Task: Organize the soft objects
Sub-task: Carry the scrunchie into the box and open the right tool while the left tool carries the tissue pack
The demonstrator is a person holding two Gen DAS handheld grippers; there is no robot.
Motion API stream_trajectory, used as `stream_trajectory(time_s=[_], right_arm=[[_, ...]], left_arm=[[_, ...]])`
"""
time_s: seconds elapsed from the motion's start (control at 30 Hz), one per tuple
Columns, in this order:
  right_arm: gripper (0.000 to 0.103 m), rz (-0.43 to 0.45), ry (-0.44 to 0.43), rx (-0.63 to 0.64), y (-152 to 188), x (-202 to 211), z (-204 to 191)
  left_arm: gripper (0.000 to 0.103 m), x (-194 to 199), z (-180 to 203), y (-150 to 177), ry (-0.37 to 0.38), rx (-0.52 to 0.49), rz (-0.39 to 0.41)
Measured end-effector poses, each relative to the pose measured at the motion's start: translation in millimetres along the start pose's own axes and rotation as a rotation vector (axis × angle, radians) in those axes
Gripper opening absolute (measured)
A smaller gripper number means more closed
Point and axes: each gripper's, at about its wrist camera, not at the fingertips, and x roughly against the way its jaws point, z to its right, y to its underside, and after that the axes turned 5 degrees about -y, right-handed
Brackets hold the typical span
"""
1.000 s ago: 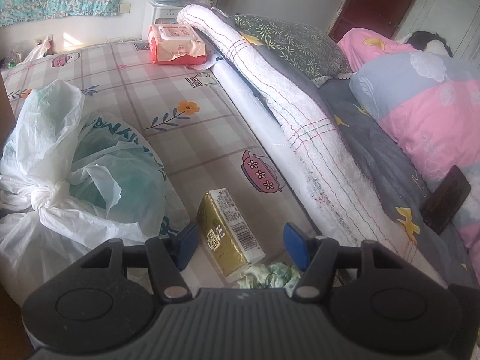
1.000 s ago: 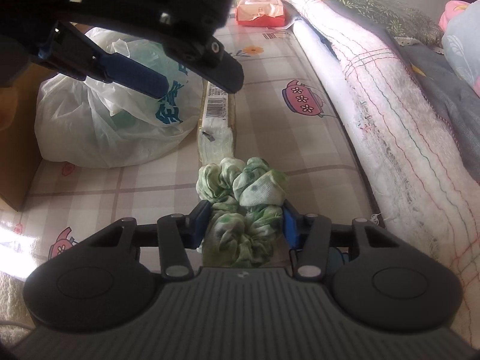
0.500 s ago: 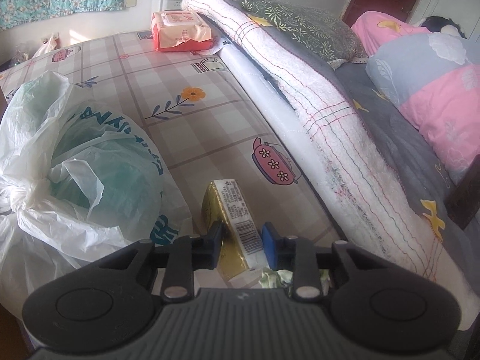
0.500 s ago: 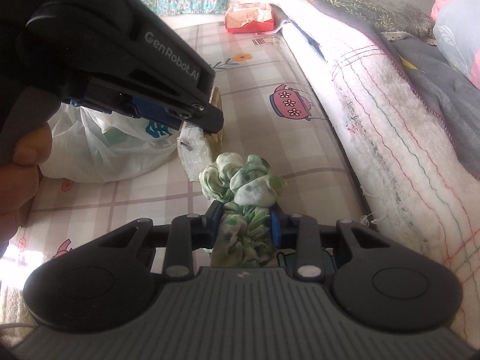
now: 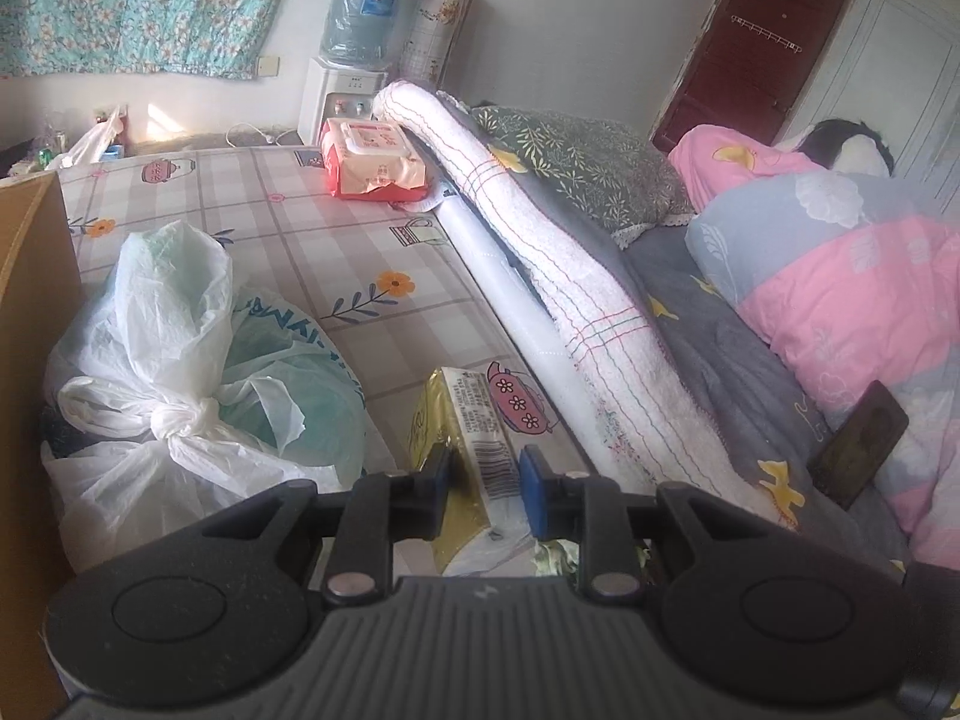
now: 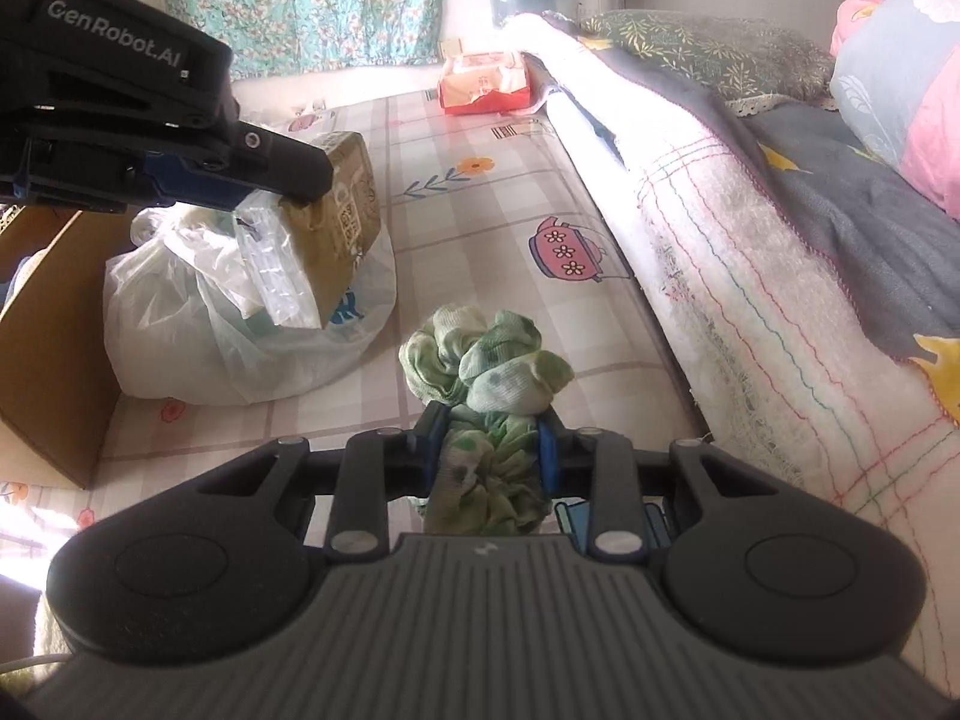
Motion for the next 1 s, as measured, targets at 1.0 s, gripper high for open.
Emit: stream_trajectory(time_s=[1.0], right_arm=[[0.044, -0.196, -0.528, 0.822, -90, 1, -323]], left_arm=[[0.011, 219, -249, 41, -0.364, 0.483, 0.348]])
